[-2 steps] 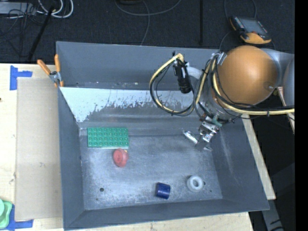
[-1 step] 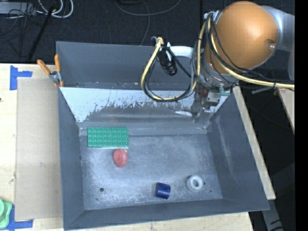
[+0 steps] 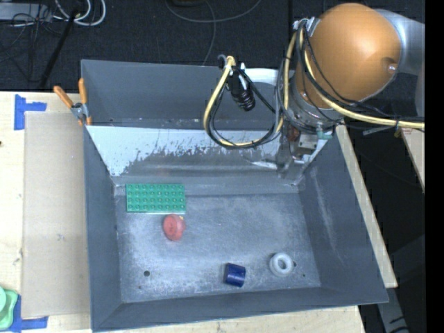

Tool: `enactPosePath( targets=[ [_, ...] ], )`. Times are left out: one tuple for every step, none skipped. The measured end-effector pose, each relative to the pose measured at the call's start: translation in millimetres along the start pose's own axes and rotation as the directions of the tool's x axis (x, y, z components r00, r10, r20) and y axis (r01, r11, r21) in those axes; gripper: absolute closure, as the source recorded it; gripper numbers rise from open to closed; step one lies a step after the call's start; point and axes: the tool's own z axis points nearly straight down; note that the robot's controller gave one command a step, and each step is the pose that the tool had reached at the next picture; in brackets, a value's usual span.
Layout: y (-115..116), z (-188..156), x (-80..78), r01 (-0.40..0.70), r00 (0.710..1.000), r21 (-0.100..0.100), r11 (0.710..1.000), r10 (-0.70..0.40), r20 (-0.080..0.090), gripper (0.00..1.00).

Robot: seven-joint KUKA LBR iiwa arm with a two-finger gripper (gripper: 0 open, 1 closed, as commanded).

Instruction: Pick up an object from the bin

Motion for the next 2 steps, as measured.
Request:
enactPosePath(
  targets=[
    [0.0,0.0,0.0,0.003,1.000,0.000,1.000,-0.003,0.000,1.00],
    [0.0,-0.1,0.0,0.005,1.000,0.000,1.000,-0.005,0.000,1.00]
  ],
)
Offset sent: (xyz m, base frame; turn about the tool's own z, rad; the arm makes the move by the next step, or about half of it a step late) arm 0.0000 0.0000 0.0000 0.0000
